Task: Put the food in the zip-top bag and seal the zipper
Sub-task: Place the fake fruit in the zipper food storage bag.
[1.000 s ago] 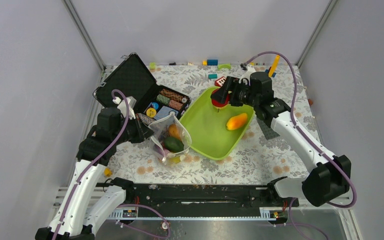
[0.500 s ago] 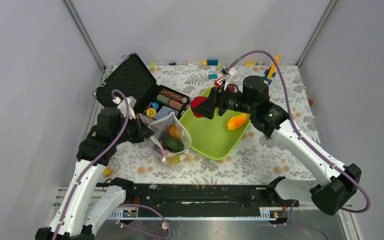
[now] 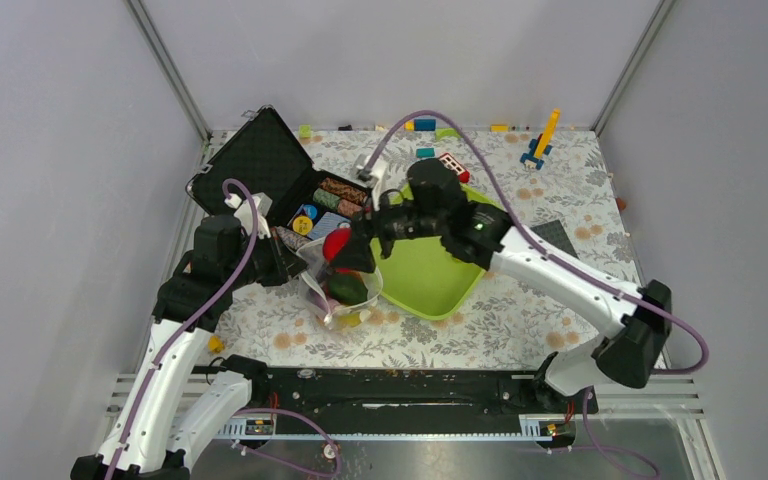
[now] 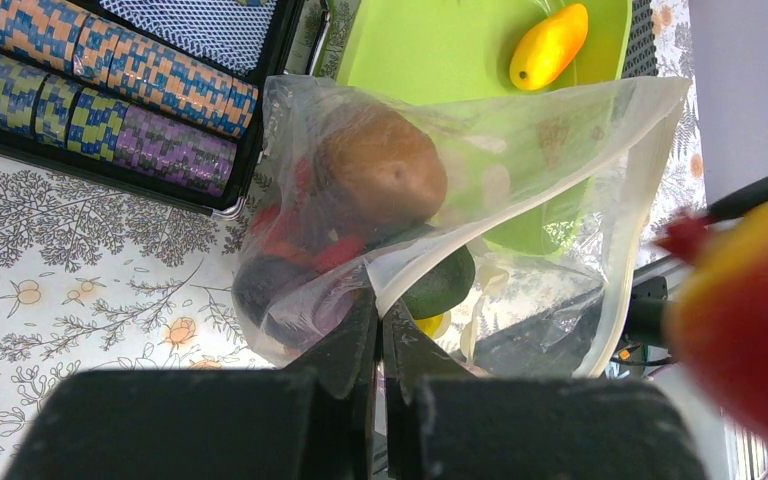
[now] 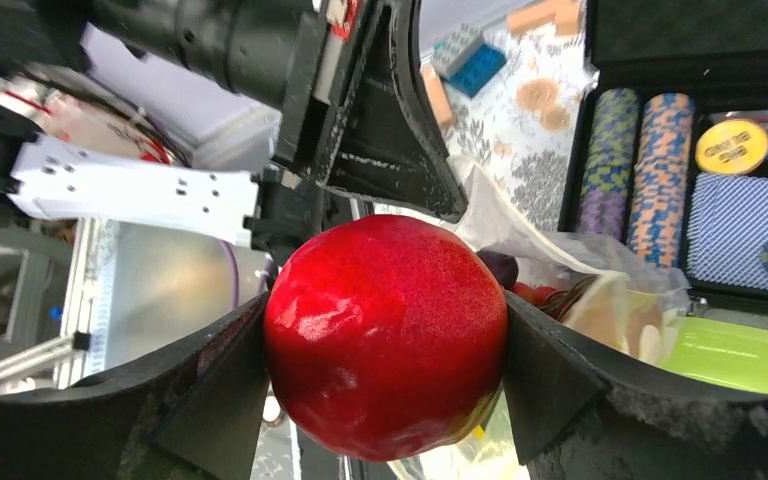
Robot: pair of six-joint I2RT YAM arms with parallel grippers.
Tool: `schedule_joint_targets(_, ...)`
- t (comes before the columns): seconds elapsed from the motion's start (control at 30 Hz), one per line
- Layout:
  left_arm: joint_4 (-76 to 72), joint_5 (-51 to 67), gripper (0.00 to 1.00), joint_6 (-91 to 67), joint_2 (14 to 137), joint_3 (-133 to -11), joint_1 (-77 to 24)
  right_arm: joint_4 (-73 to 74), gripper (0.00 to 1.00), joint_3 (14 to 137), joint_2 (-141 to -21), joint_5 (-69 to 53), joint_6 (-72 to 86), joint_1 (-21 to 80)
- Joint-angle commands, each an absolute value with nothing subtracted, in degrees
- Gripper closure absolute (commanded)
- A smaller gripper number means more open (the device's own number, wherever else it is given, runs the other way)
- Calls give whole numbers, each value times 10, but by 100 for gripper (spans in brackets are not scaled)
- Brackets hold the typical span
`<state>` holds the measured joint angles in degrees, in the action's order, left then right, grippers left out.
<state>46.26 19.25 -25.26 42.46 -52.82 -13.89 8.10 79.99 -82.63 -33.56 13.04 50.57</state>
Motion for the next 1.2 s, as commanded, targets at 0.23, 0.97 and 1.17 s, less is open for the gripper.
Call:
schedule_joint_targets(0.23, 430, 206, 100, -245, 412, -524, -134, 208, 18, 900, -928, -162, 34, 585)
schedule_joint_targets(0.97, 390, 368, 100, -223, 397, -519, -130, 207, 0, 908, -933, -97, 32, 586)
schedule_joint_targets(1.17, 389, 379, 100, -221, 395, -526, -126, 217, 1, 907, -940, -77, 31, 586)
